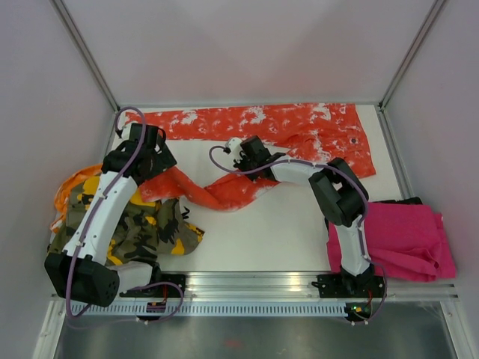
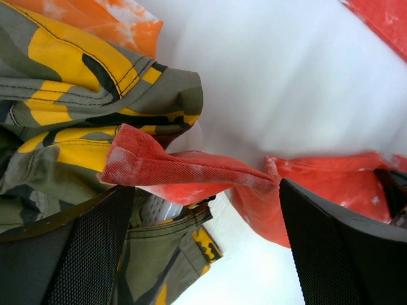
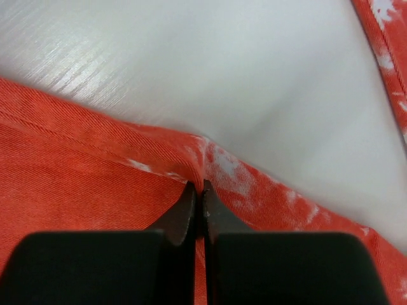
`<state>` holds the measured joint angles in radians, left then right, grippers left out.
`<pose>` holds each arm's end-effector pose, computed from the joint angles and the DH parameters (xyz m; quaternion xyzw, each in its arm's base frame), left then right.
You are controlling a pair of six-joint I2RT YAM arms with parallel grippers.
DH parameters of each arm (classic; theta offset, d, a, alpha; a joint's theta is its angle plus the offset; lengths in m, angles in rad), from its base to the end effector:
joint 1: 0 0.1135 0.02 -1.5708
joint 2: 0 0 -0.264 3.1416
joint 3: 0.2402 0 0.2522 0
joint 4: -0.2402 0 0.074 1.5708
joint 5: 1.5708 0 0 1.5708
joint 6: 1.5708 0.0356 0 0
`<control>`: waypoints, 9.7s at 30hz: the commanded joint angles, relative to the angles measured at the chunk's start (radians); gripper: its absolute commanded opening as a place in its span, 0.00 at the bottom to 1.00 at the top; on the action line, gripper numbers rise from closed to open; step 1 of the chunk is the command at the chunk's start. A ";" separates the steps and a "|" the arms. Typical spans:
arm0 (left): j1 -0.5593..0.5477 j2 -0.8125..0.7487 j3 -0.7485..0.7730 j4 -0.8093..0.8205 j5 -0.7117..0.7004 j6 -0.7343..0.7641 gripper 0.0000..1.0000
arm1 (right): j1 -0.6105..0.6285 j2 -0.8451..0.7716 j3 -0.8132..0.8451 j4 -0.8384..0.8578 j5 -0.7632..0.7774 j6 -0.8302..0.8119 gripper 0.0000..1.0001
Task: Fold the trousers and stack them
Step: Flatten the trousers out
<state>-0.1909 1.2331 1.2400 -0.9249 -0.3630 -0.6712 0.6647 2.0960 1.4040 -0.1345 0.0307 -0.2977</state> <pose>0.2402 -0.0336 0.3391 -0.2778 0.8911 0.0236 0.3580 0.3576 0.2789 0.1512 -0.4262 0.8282 0.0523 0.3601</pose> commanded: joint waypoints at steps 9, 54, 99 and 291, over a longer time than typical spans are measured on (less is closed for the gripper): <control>0.011 0.016 0.113 0.044 0.123 0.447 1.00 | -0.079 -0.203 -0.094 0.174 0.023 0.157 0.00; 0.255 0.239 0.094 1.274 0.375 0.802 0.02 | -0.191 -0.343 -0.076 0.342 -0.066 0.307 0.00; 0.624 0.224 0.035 1.197 0.885 0.486 0.99 | -0.031 -0.307 -0.410 0.061 -0.410 0.390 0.01; 0.133 0.698 0.300 0.581 0.182 0.305 0.13 | -0.872 -0.399 -0.306 -0.008 0.037 0.691 0.31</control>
<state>-0.0650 1.9884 1.4792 -0.3302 -0.1120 -0.3878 -0.2279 1.8114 1.0973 -0.1886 0.2070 0.4515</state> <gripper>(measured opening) 0.100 0.277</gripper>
